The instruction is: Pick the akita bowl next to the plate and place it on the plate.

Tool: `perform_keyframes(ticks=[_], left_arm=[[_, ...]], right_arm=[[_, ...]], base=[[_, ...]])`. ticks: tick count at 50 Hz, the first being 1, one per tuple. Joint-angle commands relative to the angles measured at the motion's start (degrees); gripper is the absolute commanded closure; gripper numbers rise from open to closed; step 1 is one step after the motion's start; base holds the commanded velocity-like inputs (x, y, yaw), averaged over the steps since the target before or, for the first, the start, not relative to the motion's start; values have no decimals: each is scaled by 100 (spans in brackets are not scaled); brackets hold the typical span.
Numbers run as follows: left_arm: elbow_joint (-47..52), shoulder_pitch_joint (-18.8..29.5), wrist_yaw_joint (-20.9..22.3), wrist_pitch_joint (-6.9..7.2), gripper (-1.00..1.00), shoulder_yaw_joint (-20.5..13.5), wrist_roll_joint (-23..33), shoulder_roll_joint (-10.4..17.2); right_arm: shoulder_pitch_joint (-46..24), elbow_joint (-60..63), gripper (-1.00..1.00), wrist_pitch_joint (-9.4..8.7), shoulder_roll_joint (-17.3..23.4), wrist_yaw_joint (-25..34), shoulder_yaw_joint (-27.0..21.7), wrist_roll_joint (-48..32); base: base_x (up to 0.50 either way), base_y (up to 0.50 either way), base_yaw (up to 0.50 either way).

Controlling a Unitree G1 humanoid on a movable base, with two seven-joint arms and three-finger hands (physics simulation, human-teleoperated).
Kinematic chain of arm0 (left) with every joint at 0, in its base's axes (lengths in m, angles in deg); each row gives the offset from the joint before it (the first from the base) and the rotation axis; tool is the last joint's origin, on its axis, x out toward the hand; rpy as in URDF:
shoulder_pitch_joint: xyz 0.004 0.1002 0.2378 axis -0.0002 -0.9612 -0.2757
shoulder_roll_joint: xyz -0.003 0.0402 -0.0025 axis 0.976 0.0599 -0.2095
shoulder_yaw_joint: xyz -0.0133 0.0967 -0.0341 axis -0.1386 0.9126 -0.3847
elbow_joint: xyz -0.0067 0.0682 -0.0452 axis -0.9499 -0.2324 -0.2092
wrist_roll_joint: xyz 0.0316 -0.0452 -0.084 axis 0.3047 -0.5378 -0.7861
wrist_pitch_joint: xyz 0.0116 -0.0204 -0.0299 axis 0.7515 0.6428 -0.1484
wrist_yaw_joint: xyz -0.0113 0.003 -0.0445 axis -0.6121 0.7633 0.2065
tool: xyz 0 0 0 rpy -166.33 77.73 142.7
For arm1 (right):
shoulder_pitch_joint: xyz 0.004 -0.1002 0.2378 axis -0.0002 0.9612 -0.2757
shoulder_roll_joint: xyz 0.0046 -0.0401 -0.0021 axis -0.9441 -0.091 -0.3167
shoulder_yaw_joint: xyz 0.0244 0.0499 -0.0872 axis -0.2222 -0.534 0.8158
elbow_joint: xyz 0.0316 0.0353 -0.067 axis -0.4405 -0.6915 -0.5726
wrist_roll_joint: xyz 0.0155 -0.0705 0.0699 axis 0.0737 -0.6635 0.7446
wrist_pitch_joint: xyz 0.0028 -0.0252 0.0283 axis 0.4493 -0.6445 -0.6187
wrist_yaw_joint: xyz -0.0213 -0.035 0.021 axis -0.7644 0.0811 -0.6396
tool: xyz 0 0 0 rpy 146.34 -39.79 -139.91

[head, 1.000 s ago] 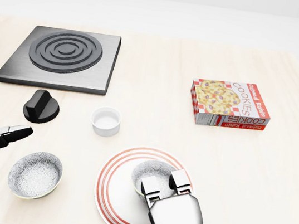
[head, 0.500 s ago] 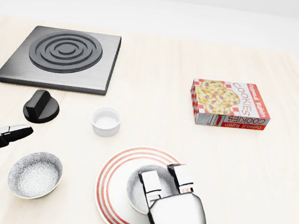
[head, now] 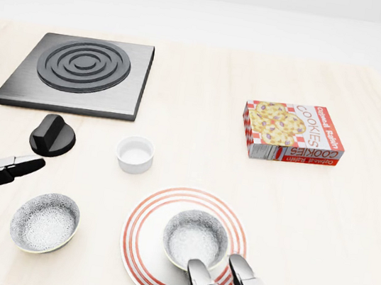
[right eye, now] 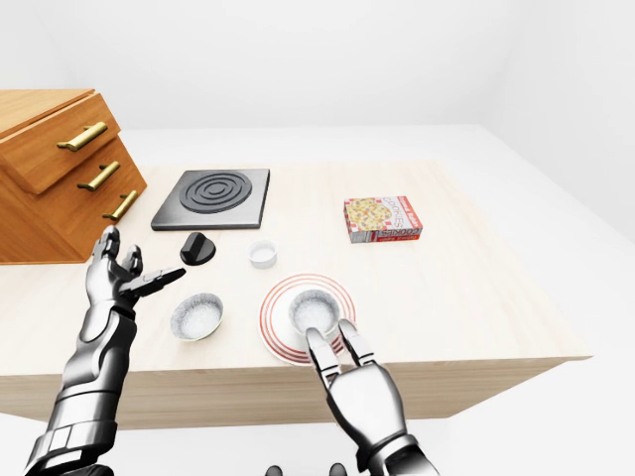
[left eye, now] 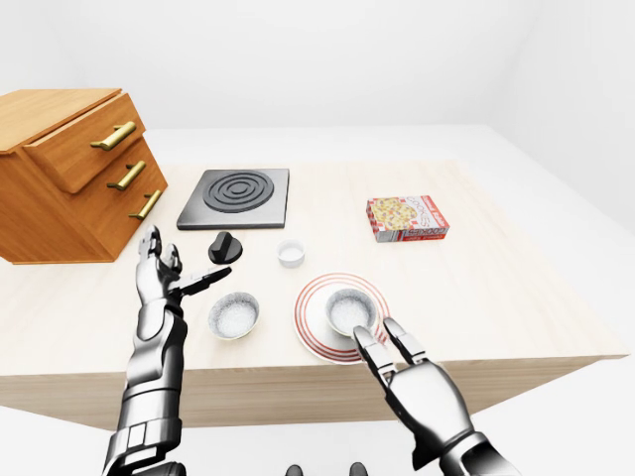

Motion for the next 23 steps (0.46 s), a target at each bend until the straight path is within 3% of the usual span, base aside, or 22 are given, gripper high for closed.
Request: perform_keyframes(ticks=[1,2,3,5,7,10,12,14,16,18,21,22,23], left_arm=[[373,-96,27,186,-100,3,-52,-46],[383,-95,26,198,-100,-3,-47,-50],[211,-58,79,89,-100,-17,-34,-50],[258,-67,53,131,-100,-17,-39,-50],[43,-23,95,-17,-100,-26,-24,-45],[74,-36,78,4,-100,-13,-35,-41],[-36,-13,90,-75,-100,-12,-25,-34],[125,-58,34,42,-100,-6,-39,-34],[166,-82,28,56,-100,-8,-32,-43],[22,-55,77,-48,-100,-24,-23,-39],[42,-62,61,-28,-100,-20,-38,-34],[-74,-44,93,-124,-100,-18,-22,-39],[-86,-41,95,-133,-100,-16,-23,-38]], right_arm=[[746,1214,-100,0,100,1062,-513,679],[627,1229,-100,0,-39,1123,-600,789],[516,1245,-100,0,-149,1120,-695,784],[247,1172,-100,0,-361,1177,-863,869],[73,1121,-100,0,-566,1245,-1001,945],[34,1150,-100,0,-655,1321,-1094,967],[-286,1164,-100,0,-793,1286,-1287,1046],[-523,1110,-100,0,-902,1258,-1440,1081],[-899,1082,-100,0,-1038,1256,-1641,1082],[-1066,1023,-100,0,-1083,1223,-1737,1108],[-1202,1054,-100,0,-1129,1310,-1829,1172],[-1237,1045,-100,0,-1129,1256,-1870,1185],[-1239,1043,-100,0,-1134,1255,-1877,1186]], base=[[0,0,0],[0,0,0],[0,0,0],[0,0,0],[0,0,0],[0,0,0],[0,0,0],[0,0,0],[0,0,0],[0,0,0],[0,0,0],[0,0,0],[0,0,0]])
